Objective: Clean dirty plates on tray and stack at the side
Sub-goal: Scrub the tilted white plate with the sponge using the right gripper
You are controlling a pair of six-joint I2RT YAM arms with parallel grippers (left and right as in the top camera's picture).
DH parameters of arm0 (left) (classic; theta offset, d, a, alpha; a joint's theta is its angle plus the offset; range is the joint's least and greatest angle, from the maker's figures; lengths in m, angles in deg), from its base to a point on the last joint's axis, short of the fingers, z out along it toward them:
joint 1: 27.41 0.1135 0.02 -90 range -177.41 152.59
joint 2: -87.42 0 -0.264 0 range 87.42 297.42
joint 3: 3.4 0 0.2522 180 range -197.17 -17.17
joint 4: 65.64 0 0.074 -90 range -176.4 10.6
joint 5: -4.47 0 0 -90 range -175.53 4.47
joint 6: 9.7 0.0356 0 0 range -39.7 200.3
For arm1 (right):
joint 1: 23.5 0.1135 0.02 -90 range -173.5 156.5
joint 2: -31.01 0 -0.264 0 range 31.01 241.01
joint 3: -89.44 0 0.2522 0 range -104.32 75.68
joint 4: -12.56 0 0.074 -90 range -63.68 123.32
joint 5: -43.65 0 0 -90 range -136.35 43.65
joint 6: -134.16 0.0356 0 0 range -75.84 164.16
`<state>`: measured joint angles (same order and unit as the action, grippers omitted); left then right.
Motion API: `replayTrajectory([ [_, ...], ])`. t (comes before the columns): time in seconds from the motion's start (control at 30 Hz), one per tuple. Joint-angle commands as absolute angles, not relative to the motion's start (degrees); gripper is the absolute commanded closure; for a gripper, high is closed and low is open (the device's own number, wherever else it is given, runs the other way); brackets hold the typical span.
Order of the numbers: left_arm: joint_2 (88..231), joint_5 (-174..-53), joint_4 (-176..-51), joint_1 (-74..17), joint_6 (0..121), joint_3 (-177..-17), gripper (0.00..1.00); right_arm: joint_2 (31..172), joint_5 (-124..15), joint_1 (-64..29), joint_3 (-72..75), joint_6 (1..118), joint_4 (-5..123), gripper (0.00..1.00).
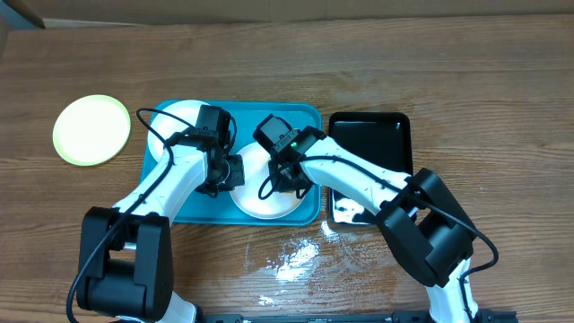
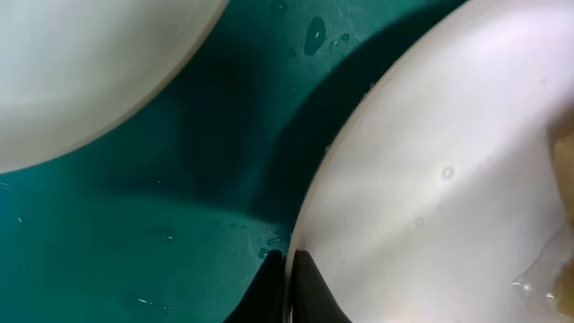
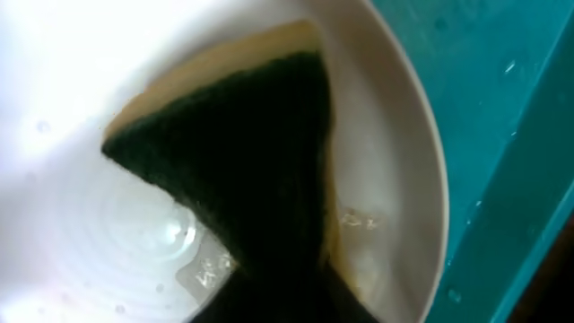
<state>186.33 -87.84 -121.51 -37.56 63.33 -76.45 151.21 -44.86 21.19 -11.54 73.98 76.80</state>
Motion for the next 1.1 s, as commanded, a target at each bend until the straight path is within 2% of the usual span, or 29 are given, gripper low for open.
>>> replayTrajectory([
  [0.0, 186.75, -86.61, -121.64, -38.04, 63.35, -77.37, 0.96, 151.32, -44.86, 21.82, -11.74, 74.00, 78.64, 0.92],
  [0.1, 186.75, -86.61, -121.75, -38.04, 63.37, -77.37, 0.96, 151.39, -42.23, 21.82, -11.70, 74.02, 78.09, 0.96],
  [0.37, 186.75, -86.57, -122.71, -38.04, 63.61, -77.33, 0.96, 151.58, -41.08, 20.75, -11.70, 74.44, 74.96, 0.96],
  [0.73, 186.75, -86.55, -122.71, -38.04, 63.59, -77.33, 0.96, 151.58, -46.69, 17.60, -11.54, 74.40, 71.97, 0.96],
  [1.07, 186.75, -86.57, -122.93, -38.04, 63.59, -77.33, 0.96, 151.63, -46.65, 17.56, -9.05, 74.40, 64.04, 0.96],
])
